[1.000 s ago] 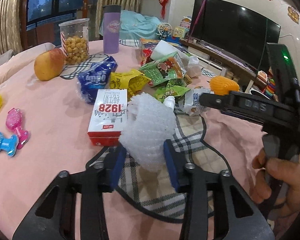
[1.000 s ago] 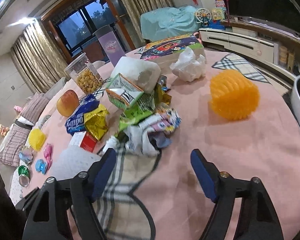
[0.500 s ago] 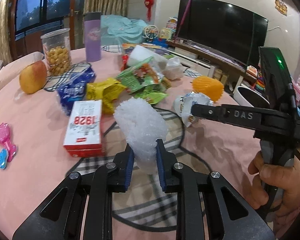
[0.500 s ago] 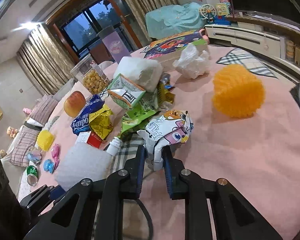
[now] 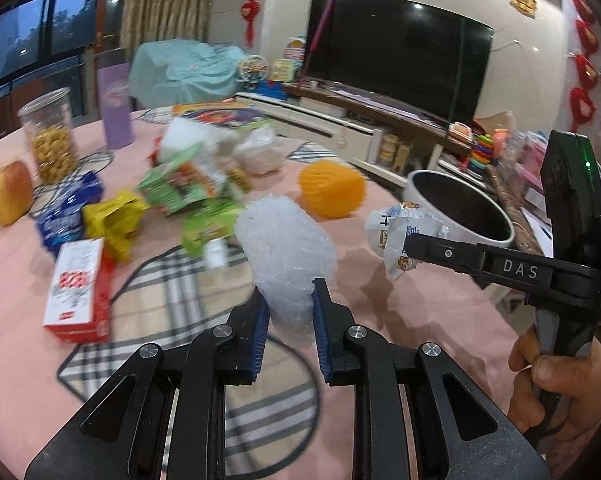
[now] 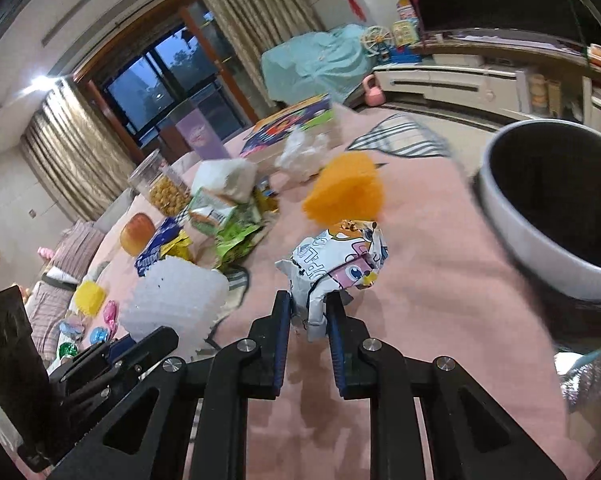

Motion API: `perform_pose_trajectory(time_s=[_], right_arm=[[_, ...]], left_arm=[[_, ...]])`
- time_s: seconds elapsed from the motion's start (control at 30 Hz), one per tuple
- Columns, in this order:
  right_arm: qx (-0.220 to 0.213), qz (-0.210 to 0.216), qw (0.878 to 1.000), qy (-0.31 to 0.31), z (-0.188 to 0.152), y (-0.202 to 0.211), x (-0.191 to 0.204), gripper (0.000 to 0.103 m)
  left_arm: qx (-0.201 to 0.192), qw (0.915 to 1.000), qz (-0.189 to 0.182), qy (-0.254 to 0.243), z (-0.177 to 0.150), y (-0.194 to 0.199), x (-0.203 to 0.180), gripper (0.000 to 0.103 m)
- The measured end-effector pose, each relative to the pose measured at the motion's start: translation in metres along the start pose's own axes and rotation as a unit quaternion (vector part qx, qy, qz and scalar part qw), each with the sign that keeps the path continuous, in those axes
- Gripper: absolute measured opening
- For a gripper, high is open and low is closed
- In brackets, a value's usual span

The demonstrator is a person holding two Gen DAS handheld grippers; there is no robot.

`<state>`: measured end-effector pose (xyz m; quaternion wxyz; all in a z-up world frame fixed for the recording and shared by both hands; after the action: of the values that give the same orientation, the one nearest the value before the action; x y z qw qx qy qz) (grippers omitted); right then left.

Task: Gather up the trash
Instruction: 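Carry both items to the trash bin and open both tools to drop them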

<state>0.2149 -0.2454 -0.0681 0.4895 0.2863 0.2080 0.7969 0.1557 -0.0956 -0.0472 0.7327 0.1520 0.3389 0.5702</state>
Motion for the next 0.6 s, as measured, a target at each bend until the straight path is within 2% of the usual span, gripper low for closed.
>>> perform_pose_trajectory(time_s=[0.6], right_arm=[[-0.036, -0.073, 0.996, -0.047, -0.002, 0.061, -0.082, 0.018]], left_arm=[[0.021, 0.9952, -0.069, -0.066, 0.009, -0.036, -0.104, 0.019]])
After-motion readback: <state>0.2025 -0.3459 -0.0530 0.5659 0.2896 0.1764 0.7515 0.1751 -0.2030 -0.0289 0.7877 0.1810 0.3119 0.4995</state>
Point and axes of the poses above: each gripper's, at about its wrist camera, not at the fingertips, and y roughly against the way its jaws point, x to its left, z to its top, the point moved 3 cm from there along -y, roughly the way its jaws point, and after that the axes turned 15 degrees about y, right-handed, at the moved point
